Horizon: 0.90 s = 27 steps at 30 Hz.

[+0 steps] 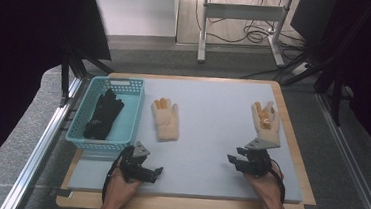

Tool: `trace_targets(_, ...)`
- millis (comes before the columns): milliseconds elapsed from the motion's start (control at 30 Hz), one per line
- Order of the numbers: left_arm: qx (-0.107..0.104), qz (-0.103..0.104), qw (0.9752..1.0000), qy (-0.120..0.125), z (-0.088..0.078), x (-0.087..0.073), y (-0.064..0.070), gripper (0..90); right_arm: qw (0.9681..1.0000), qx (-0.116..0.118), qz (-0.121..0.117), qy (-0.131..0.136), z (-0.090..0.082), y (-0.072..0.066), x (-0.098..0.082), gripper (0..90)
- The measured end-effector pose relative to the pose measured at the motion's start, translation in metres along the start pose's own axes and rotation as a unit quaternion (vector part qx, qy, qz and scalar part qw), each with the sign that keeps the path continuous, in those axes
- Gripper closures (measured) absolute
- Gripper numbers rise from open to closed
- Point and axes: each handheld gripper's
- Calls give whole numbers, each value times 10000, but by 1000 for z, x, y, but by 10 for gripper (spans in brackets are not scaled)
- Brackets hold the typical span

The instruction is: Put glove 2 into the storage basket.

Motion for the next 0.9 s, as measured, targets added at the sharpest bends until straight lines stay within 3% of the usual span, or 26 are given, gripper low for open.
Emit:
trace_targets(267,9,-17,10000,9,0,0,0,15,9990,304,-328,-55,34,-17,40,661)
trace_targets(467,15,-11,10000,11,0,-1,0,17,9978,497,-446,29,60,-27,71,741)
trace_targets(667,22,15,10000,-3,-1,-1,0,18,9966,511,-639,-4,87,-35,97,757)
trace_targets(900,23,12,10000,2,-1,-1,0,19,9968,664,-453,-3,122,-34,120,723)
Point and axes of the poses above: each handheld gripper's, and its own axes: z roughly forward along the jaws, x roughly out of its top, y roughly to its right, and after that the axes turned 4 degrees about x, right-handed
